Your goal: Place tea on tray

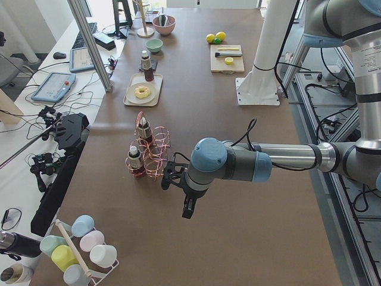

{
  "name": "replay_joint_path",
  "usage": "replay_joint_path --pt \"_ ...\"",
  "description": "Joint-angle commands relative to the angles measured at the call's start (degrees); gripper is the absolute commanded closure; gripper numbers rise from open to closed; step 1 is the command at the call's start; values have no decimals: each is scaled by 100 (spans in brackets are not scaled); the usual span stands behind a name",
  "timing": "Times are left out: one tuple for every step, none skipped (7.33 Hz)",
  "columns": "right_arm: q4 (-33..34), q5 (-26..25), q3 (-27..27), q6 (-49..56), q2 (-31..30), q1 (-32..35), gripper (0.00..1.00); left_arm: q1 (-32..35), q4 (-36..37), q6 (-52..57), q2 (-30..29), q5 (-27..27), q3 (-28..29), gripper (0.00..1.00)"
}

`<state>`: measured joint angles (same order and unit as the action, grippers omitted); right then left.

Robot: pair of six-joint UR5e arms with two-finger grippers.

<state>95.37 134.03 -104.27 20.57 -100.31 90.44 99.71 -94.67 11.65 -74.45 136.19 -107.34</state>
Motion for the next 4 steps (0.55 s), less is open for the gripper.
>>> replay_joint_path --pt "0 0 -93 -70 -6 0 0 13 -104 4 -34 13 -15 3" --pt "0 0 -94 -88 -6 0 0 30 -122 30 -8 -4 -76 3" --pt "0 0 -102 -79 -6 9 0 39 -322 22 1 -100 -76 3" --pt "0 0 -181 -88 -15 17 0 39 -341 4 1 -127 -59 3"
